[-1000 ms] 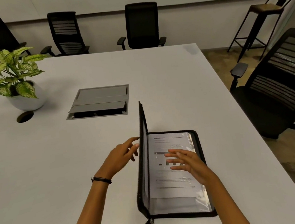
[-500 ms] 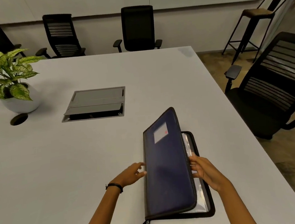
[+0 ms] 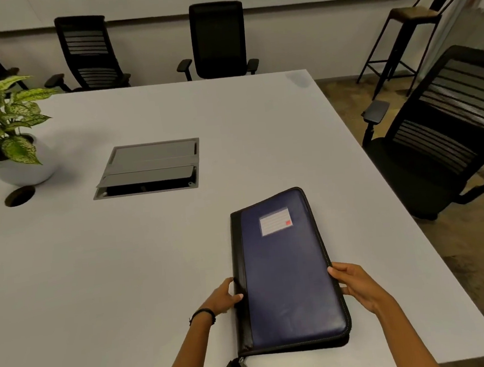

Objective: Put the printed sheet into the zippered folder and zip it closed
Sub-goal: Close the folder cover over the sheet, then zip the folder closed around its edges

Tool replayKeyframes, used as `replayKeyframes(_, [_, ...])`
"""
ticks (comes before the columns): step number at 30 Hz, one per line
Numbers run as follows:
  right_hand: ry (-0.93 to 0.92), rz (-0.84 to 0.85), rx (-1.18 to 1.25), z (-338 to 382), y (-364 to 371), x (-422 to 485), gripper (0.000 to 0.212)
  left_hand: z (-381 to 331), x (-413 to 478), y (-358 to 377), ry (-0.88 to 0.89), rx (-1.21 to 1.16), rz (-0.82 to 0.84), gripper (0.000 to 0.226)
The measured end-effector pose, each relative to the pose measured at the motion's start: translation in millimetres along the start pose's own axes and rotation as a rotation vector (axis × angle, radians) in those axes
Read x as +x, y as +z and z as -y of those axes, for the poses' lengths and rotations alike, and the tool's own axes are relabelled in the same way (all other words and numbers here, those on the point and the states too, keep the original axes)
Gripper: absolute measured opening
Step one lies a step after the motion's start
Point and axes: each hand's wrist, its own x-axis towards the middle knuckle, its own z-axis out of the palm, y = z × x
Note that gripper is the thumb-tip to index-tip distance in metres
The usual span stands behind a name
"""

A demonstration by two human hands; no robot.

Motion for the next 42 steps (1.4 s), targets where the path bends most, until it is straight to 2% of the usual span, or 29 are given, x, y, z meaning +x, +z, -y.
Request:
replayKeyframes(8, [0.055,-0.215,0.020,-14,8,30,0.030,-3,8,0,0.011,-0.010,-0.117,0.067])
replayKeyframes(12, [0.067,-0.376,-0.052,-19,17,42,0.027,0,9,-3,0.031,-0.019,-0.136,0.065])
replayKeyframes(17, [0.112,-0.619,-0.150,-34,28,43,0.024,13,-1,0,0.007,0.013,-0.035,0.060])
replayKeyframes(21, [-0.002,-0.701,-0.286,-43,49,31,0.029,32,-19,3,0.009,0.069,0.107,0.053])
replayKeyframes(27, [-0.296,-0.525,-0.426,-54,107,14,0.020,58,-43,12,-0.003,0.096,0.294,0.041])
replayKeyframes(32, [-0.323,-0.136,-0.556,-68,161,7,0.011,70,-48,21,0.044,0.122,0.212,0.030])
replayKeyframes(36, [-0.286,0.117,-0.772,-80,195,-3,0.028,77,-46,31,0.078,0.118,0.141,0.025])
replayKeyframes(42, [-0.335,0.105,-1.253,-94,213,-12,0.034,82,-45,41,0.089,0.076,0.048,0.021])
